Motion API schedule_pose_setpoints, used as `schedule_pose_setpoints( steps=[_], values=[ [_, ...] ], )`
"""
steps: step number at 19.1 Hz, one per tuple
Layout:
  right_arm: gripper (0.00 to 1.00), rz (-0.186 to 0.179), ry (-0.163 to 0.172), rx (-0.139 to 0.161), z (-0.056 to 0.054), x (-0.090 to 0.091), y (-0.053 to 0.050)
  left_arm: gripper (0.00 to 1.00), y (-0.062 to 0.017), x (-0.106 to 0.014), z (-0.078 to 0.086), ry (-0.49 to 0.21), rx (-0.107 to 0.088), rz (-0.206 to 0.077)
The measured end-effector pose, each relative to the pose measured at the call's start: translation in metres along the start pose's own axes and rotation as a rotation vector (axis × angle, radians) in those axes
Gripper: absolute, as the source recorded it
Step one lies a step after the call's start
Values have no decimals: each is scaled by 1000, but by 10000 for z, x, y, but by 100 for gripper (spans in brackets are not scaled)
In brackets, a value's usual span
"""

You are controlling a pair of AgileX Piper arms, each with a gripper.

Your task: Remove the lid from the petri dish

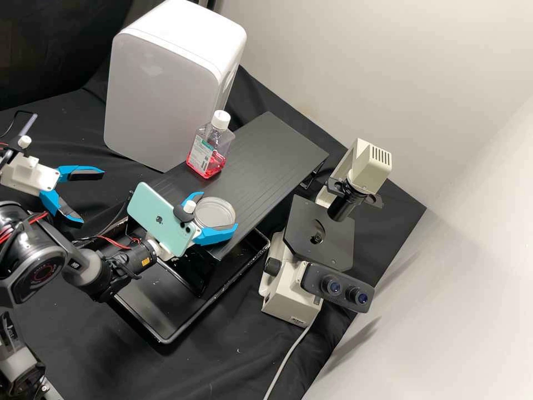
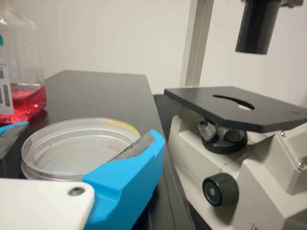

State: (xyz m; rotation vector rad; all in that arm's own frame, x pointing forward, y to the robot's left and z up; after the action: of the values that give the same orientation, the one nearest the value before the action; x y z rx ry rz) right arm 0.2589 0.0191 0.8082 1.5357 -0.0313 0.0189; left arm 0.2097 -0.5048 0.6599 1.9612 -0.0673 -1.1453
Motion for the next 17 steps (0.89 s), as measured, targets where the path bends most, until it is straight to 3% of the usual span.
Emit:
schedule_pose_setpoints(
  steps=[4, 10, 15, 17],
  values=[
    [0, 20, 13, 16, -11, -33, 30, 100, 0, 0, 0, 0, 0, 0],
    [0, 91, 57, 58, -78, -152, 185, 100, 0, 0, 0, 0, 0, 0],
    [0, 92, 58, 58, -75, -153, 185, 100, -2, 5, 12, -3, 0, 0],
    [0, 72, 55, 58, -69, -139, 135, 100, -2, 5, 12, -3, 0, 0]
  ],
)
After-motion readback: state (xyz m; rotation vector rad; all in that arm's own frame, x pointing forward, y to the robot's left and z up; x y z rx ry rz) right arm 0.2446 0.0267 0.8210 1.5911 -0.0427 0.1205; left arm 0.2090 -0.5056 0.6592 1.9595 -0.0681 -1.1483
